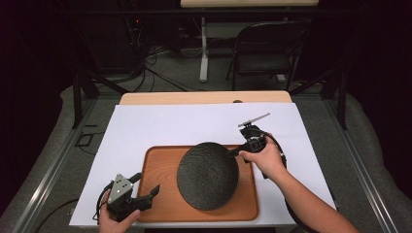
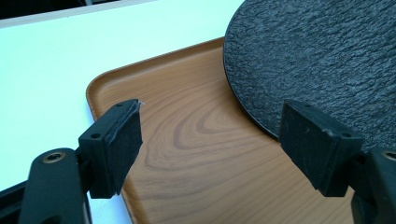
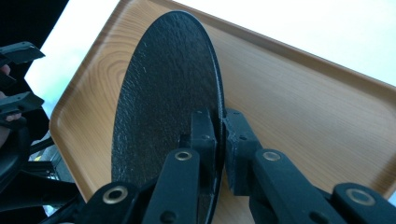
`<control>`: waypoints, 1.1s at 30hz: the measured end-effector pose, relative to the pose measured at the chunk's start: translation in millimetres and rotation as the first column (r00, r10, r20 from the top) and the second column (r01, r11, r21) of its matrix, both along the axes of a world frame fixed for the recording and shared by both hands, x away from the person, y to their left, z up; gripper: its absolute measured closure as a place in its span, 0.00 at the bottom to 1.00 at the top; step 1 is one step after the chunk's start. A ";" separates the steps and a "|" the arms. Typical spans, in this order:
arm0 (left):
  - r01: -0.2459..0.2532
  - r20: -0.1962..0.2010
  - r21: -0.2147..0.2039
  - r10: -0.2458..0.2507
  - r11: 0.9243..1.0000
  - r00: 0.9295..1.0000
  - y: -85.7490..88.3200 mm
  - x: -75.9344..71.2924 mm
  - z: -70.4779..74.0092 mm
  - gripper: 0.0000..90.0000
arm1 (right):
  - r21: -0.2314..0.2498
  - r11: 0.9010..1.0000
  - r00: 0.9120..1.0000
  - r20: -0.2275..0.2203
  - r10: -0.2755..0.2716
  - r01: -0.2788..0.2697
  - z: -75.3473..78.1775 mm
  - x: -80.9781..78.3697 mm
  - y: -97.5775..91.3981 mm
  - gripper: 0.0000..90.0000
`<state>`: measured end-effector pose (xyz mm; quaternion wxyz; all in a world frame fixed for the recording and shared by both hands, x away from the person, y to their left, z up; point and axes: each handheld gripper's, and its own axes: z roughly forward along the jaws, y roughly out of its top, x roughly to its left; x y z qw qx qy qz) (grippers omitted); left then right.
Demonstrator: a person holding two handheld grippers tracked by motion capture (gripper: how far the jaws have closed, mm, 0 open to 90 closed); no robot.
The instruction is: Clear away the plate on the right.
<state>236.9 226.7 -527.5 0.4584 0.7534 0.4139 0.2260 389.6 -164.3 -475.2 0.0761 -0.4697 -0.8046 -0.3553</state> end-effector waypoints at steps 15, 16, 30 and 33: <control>0.000 -0.002 0.011 0.000 1.000 1.000 -0.7 1.3 -0.1 0.24 | 0.008 1.000 0.999 -0.022 -0.025 0.025 -10.3 1.2 -6.4 0.92; 0.003 0.000 0.011 -0.003 1.000 1.000 -0.6 1.4 -0.1 0.24 | 0.008 1.000 0.999 -0.022 -0.025 0.025 -10.3 1.2 -6.4 0.92; 0.004 -0.004 0.012 -0.004 1.000 1.000 -1.1 1.9 -0.6 0.24 | 0.008 0.998 0.996 -0.059 -0.061 0.061 -29.8 1.6 -17.7 0.88; 0.004 -0.006 0.011 -0.004 1.000 1.000 -1.4 1.8 -0.8 0.24 | 0.006 0.998 0.995 -0.074 -0.069 0.070 -33.6 1.7 -19.6 0.87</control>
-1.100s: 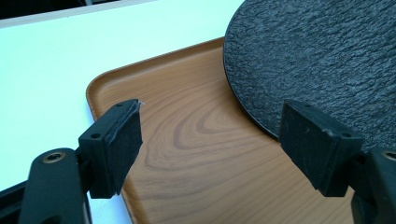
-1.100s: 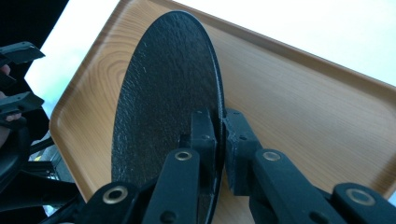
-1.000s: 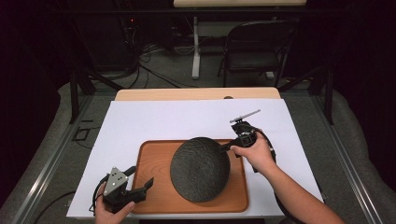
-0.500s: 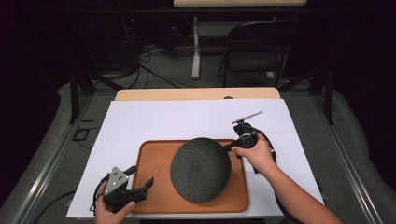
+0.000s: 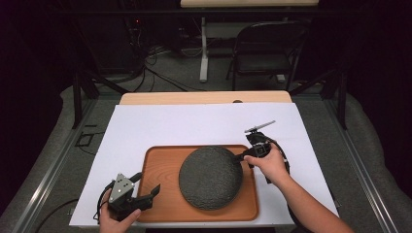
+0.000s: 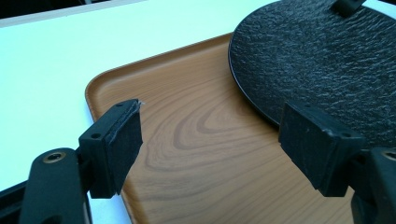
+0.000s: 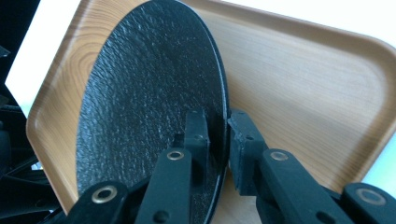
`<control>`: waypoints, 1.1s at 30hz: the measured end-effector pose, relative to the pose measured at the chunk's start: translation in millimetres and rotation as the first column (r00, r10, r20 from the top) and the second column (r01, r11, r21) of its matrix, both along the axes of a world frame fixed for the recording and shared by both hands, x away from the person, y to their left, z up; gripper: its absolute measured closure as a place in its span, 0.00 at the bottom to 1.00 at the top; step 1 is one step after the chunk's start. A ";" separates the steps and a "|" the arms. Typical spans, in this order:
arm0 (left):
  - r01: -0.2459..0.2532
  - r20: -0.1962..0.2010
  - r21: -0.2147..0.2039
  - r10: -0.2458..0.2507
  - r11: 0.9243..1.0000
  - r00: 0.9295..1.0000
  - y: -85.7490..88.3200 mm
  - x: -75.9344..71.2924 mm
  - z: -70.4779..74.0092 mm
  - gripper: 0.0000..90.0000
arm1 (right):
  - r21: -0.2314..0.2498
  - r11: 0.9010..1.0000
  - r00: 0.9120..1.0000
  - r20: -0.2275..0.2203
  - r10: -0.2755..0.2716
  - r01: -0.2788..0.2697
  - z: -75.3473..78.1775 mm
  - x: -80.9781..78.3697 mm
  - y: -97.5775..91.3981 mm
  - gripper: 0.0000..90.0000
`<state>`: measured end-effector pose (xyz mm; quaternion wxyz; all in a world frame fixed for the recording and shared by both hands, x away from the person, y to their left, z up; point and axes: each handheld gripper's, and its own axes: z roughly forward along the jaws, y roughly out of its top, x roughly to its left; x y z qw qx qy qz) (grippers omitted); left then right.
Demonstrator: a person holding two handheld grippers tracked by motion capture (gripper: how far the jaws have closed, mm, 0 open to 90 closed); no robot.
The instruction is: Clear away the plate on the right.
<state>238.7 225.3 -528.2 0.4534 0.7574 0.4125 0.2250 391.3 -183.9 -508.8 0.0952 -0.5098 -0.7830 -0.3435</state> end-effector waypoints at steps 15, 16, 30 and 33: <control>-0.001 -0.004 0.005 0.001 1.000 1.000 -0.2 0.9 -0.6 0.24 | 0.006 0.999 0.998 -0.057 -0.039 0.040 -29.0 1.6 -10.1 0.84; -0.001 -0.003 0.004 0.001 1.000 1.000 -0.2 0.9 -0.6 0.24 | 0.013 0.999 0.997 -0.065 -0.043 0.044 -28.8 1.1 -11.0 0.84; -0.002 -0.010 0.013 0.002 1.000 1.000 -0.3 1.2 -0.7 0.24 | -0.045 0.999 0.996 0.089 0.001 0.003 -12.2 -6.1 -12.5 0.65; -0.004 -0.012 0.012 0.004 1.000 1.000 -0.4 1.3 -0.7 0.24 | -0.055 0.998 0.988 0.155 0.002 0.006 -1.9 -12.0 -14.1 0.60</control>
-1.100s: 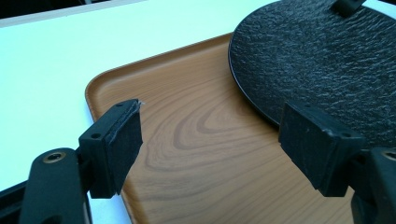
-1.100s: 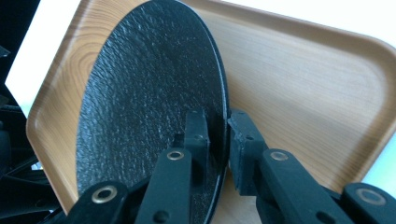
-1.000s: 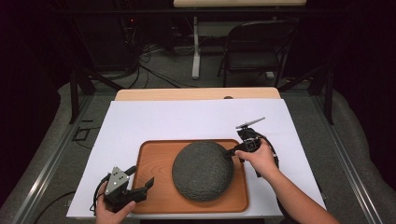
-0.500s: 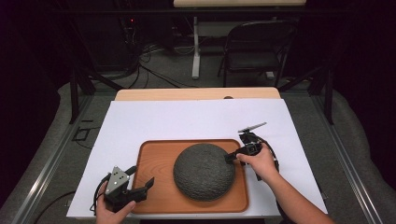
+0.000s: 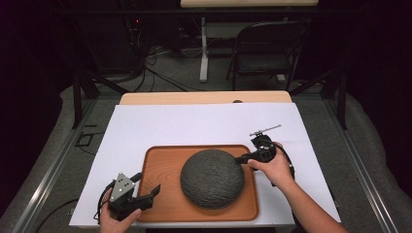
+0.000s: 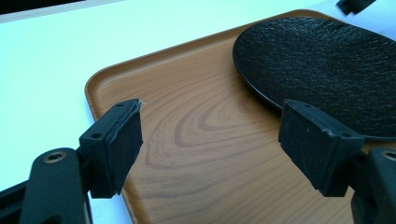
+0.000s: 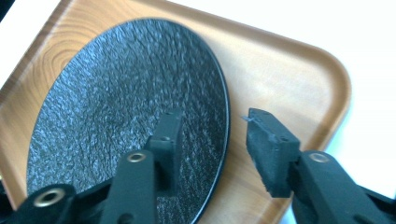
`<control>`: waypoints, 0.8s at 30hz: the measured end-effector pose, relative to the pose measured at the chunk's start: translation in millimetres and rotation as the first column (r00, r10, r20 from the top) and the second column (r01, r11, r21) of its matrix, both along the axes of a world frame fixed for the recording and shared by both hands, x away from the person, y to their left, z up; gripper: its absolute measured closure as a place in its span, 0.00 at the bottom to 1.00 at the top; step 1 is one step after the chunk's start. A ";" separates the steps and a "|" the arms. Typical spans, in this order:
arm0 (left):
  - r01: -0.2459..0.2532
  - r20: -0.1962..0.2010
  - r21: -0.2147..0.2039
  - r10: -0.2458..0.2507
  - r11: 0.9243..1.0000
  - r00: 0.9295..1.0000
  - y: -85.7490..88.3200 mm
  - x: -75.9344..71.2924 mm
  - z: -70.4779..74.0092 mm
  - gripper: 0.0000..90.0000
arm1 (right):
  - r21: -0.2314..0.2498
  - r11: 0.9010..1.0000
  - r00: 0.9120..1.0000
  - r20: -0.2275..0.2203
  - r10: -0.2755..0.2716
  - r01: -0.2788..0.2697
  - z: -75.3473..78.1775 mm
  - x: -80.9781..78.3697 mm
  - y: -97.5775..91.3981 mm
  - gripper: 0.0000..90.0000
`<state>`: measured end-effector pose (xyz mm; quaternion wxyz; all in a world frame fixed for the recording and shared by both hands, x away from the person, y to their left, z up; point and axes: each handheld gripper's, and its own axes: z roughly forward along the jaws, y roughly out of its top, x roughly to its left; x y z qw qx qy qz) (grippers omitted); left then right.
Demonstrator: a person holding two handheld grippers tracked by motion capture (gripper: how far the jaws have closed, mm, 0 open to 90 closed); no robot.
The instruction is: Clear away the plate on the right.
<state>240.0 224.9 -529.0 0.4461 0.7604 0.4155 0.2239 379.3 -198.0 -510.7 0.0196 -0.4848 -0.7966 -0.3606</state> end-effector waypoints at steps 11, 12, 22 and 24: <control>0.000 -0.001 0.000 0.000 1.000 1.000 0.0 0.2 -0.1 0.24 | -0.035 0.999 0.984 0.178 0.010 -0.004 24.3 -33.9 -8.6 0.53; 0.000 0.000 0.000 0.000 1.000 1.000 0.0 0.2 -0.1 0.24 | -0.044 0.999 0.980 0.198 0.010 -0.001 26.1 -37.9 -10.2 0.52; -0.001 -0.003 -0.001 0.001 1.000 1.000 0.2 0.3 -0.2 0.24 | 0.024 0.997 0.932 0.354 -0.071 0.067 25.1 -79.1 -38.3 0.46; -0.005 0.002 -0.004 0.005 1.000 1.000 -0.4 0.5 -0.7 0.24 | 0.046 0.996 0.929 0.358 -0.091 0.080 22.4 -87.3 -45.2 0.44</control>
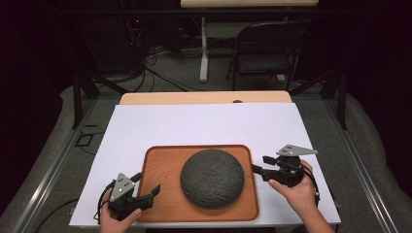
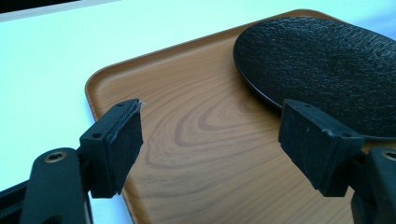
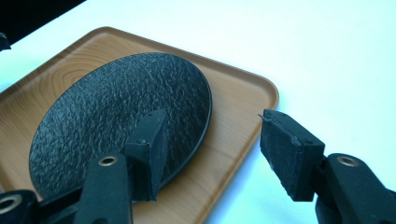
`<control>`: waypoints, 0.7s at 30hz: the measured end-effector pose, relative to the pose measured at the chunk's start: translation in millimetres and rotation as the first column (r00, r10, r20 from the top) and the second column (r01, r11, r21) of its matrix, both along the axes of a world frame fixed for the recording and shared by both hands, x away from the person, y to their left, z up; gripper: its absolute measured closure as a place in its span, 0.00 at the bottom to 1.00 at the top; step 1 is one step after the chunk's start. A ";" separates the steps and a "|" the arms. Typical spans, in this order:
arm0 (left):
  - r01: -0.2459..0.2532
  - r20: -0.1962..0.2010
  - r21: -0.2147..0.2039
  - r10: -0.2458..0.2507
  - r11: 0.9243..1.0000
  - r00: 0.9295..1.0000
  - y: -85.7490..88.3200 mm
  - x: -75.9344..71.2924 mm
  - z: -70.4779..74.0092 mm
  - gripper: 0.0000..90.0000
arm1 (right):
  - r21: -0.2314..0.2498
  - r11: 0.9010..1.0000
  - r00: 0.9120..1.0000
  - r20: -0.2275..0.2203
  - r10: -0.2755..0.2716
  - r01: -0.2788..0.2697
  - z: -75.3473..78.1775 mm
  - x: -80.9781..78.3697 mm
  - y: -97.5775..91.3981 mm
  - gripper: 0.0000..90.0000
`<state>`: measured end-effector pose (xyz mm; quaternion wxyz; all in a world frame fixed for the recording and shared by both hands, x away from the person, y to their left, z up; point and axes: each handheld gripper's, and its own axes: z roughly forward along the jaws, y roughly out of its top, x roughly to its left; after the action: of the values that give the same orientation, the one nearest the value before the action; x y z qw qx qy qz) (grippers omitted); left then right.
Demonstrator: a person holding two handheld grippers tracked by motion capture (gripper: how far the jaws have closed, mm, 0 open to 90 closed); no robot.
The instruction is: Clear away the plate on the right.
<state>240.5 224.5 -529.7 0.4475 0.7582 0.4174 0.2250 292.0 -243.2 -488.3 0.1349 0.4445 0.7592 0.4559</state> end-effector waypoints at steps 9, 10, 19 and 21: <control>0.002 -0.001 0.004 -0.002 1.000 1.000 -0.7 0.4 -0.3 0.24 | -0.003 0.999 0.999 0.031 -0.038 0.038 -21.3 -26.2 -9.5 0.51; 0.002 -0.001 0.004 -0.002 1.000 1.000 -0.7 0.4 -0.3 0.24 | -0.003 0.999 0.999 0.031 -0.038 0.038 -21.3 -26.2 -9.5 0.51; 0.005 -0.002 0.000 -0.005 1.000 1.000 -0.8 0.9 -0.4 0.24 | 0.034 0.997 0.998 0.021 -0.063 0.063 -37.2 -27.8 -11.6 0.48; 0.004 -0.003 -0.002 -0.004 1.000 1.000 -0.6 0.9 -0.4 0.24 | 0.048 0.997 0.998 0.012 -0.067 0.066 -38.6 -27.3 -12.6 0.48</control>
<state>241.4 223.9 -530.2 0.4480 0.7590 0.4168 0.2227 264.8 -255.8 -526.9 0.1446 0.4696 0.7319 0.4721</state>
